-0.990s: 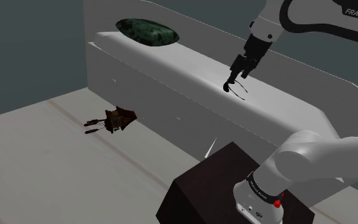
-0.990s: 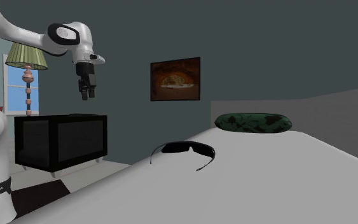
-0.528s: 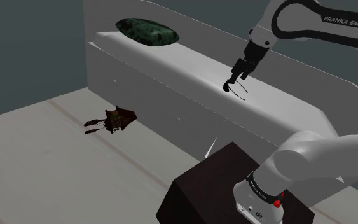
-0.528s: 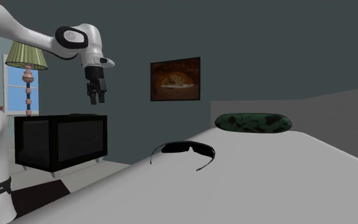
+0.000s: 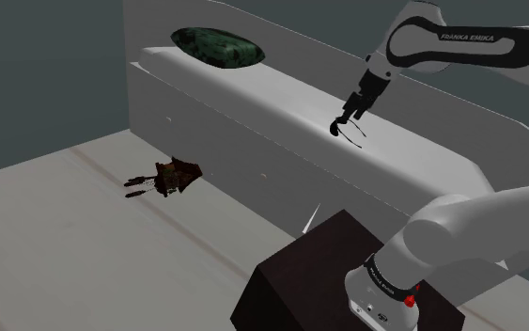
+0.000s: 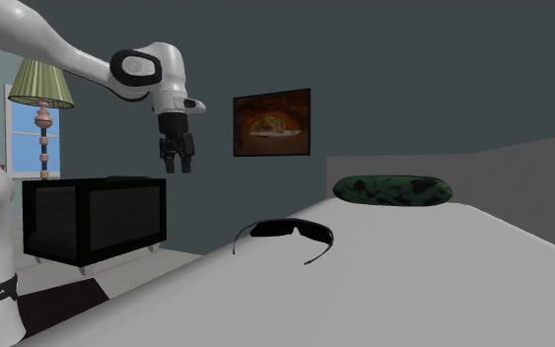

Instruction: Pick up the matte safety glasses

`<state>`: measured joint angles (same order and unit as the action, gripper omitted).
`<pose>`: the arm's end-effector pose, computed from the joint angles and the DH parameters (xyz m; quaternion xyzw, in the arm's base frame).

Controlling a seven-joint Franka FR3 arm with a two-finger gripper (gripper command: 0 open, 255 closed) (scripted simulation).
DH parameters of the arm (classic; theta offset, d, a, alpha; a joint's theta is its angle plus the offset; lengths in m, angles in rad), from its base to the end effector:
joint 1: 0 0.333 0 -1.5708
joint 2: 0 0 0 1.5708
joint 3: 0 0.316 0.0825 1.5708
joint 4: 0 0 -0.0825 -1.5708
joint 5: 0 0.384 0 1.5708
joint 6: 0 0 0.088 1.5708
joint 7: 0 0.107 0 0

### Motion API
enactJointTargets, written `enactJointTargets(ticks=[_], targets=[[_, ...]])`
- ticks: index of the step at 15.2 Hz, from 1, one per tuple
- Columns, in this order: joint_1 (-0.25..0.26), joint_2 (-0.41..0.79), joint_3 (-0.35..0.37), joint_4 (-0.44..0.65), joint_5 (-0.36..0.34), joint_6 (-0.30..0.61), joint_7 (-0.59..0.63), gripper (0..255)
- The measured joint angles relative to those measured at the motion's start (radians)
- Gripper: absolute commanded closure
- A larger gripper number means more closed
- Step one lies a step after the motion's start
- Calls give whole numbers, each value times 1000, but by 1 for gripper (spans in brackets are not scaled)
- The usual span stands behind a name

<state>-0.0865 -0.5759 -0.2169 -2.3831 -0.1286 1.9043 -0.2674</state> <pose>0.3673 -0.1351 0.5292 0.9989 0.0149 0.0417 0.0145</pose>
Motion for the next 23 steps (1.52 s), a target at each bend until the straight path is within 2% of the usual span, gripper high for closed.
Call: enactJointTargets(ticks=[4, 8, 12, 14, 18, 23], targets=[[-11, 100, -90, 39, 3, 68, -101, 0], [-12, 233, -181, 97, 36, 143, -216, 0], [-9, 365, -257, 176, 103, 187, -331, 0], [-9, 460, -296, 238, 159, 206, -405, 0], [-31, 608, -342, 347, 268, 209, -532, 0], [-37, 653, -342, 332, 305, 259, -566, 0]])
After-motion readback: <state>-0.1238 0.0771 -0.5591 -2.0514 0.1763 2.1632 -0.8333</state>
